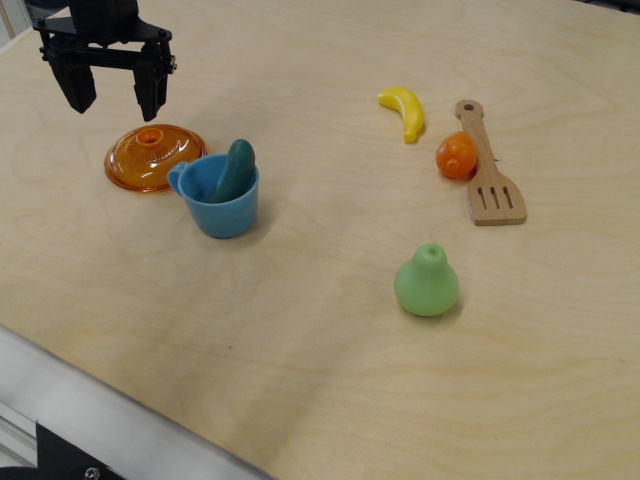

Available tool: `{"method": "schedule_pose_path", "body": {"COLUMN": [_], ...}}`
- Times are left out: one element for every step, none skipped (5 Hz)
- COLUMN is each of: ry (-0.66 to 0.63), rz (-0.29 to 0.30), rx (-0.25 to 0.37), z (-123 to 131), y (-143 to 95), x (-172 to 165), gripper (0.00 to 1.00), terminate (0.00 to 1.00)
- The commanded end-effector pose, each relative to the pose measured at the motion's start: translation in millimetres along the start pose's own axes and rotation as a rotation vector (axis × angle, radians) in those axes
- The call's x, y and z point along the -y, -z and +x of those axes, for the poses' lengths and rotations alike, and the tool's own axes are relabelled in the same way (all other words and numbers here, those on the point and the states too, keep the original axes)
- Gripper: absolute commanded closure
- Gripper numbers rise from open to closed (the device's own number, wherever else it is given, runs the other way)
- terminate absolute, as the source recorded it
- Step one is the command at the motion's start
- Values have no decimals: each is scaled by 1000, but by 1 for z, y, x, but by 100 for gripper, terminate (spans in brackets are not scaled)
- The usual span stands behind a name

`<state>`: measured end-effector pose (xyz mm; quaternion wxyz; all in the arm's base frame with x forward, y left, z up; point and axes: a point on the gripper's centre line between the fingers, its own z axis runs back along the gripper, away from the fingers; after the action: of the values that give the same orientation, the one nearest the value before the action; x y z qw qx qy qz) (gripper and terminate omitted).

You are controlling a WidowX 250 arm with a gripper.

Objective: Take cucumber out of cup

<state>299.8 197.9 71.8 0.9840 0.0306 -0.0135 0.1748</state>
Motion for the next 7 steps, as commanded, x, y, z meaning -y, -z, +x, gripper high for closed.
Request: {"method": "schedule_pose_path", "body": {"ry": [0,90,130,303,441,530,554], "rz": [0,0,-9,-45,-27,-17,-27], "rx": [0,22,67,50,-1,-14,-35], "z": [0,7,7,-3,-15,-26,-30], "y": [0,-26,-51,-64,-59,-54,-44], "x": [0,2,9,36,65,90,101], "gripper": [0,0,0,0,0,0,0], "terminate": [0,0,0,0,0,0,0]}}
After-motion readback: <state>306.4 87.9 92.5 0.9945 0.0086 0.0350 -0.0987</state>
